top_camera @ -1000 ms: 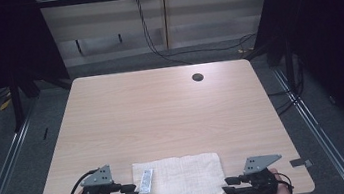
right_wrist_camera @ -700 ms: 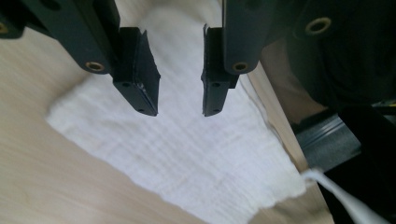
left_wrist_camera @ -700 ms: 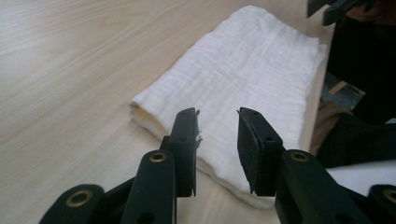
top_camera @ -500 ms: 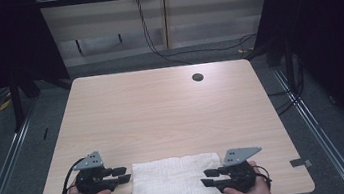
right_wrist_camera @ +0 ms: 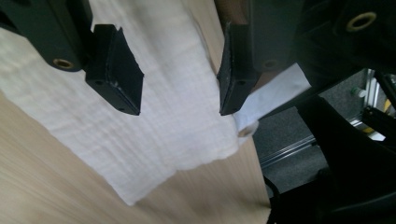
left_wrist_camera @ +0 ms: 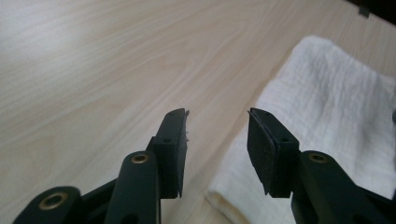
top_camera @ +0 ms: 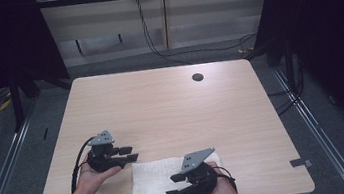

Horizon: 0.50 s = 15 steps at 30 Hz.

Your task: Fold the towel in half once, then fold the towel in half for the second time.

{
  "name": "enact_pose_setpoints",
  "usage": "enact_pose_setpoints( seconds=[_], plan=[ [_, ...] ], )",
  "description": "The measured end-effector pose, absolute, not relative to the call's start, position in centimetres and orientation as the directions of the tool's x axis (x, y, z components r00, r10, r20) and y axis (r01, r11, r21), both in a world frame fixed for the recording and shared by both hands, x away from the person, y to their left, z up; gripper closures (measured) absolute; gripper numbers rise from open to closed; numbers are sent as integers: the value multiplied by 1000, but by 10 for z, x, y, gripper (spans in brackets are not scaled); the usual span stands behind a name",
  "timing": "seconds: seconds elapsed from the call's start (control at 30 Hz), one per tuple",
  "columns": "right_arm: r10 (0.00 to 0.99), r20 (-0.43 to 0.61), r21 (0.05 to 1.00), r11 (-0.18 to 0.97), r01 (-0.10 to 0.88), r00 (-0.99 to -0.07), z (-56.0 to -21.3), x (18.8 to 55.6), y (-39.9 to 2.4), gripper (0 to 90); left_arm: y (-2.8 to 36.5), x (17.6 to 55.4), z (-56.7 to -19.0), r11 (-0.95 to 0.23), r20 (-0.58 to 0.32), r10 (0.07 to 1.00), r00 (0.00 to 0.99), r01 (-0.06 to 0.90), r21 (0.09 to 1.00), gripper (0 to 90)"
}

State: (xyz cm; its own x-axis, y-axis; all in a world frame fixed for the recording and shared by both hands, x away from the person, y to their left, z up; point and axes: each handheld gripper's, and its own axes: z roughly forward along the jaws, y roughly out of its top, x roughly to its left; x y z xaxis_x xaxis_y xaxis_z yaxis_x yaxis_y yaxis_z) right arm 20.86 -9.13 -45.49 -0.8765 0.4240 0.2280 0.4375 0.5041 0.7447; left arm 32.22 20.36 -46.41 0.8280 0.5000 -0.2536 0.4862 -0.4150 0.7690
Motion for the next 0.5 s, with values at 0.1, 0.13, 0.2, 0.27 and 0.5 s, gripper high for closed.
enact_pose_setpoints(
  seconds=[0.1,0.13,0.2,0.27,0.5],
  plan=[
    [402,229,746,513,426,-886,-455,208,-78,504,204,323,-466,-416,-256,501,827,489,767,572],
    [395,234,741,519,426,-888,-456,208,-73,499,204,322,-468,-424,-248,501,829,485,765,569],
    [373,247,732,532,425,-894,-458,208,-62,464,204,321,-470,-427,-252,502,827,491,759,567],
    [353,253,719,554,419,-901,-461,206,-52,465,204,319,-472,-431,-262,494,829,495,755,566],
    [318,255,696,595,402,-913,-472,209,-21,530,207,323,-476,-480,-219,498,839,478,736,498]
  ],
)
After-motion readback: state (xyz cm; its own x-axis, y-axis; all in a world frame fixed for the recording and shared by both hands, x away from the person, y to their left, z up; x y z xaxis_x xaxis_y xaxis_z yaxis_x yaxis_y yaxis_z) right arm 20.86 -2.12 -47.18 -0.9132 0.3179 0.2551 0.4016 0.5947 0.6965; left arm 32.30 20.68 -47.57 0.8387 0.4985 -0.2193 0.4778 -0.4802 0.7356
